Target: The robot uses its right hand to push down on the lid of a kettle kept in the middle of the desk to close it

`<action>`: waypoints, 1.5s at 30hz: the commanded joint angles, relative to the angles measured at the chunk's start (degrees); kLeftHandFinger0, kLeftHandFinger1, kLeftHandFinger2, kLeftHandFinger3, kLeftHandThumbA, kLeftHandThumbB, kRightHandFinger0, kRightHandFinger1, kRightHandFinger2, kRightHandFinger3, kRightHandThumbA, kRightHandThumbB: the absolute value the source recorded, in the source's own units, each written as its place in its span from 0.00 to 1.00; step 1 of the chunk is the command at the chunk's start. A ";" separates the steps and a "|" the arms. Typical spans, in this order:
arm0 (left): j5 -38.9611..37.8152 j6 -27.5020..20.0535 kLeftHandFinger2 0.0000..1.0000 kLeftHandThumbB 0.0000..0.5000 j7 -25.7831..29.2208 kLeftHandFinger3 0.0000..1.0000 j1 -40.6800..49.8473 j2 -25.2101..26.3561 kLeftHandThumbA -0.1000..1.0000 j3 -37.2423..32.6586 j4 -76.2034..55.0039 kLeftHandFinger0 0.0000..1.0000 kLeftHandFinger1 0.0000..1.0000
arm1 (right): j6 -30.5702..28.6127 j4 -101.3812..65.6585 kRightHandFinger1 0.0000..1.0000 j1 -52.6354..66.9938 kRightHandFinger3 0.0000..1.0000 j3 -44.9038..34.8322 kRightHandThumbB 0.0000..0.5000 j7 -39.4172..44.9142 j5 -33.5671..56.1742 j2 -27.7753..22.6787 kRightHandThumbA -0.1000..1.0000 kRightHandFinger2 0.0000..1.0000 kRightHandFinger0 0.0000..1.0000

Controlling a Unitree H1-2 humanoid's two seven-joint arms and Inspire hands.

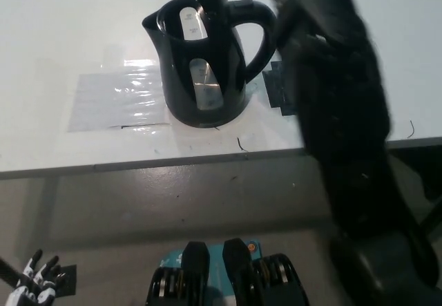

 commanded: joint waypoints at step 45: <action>-1.75 -1.15 0.90 0.36 -2.53 1.00 7.81 -1.73 0.29 -0.70 -4.73 1.00 1.00 | -8.69 19.41 1.00 -8.73 1.00 -16.18 0.00 -0.84 2.01 7.44 0.47 1.00 1.00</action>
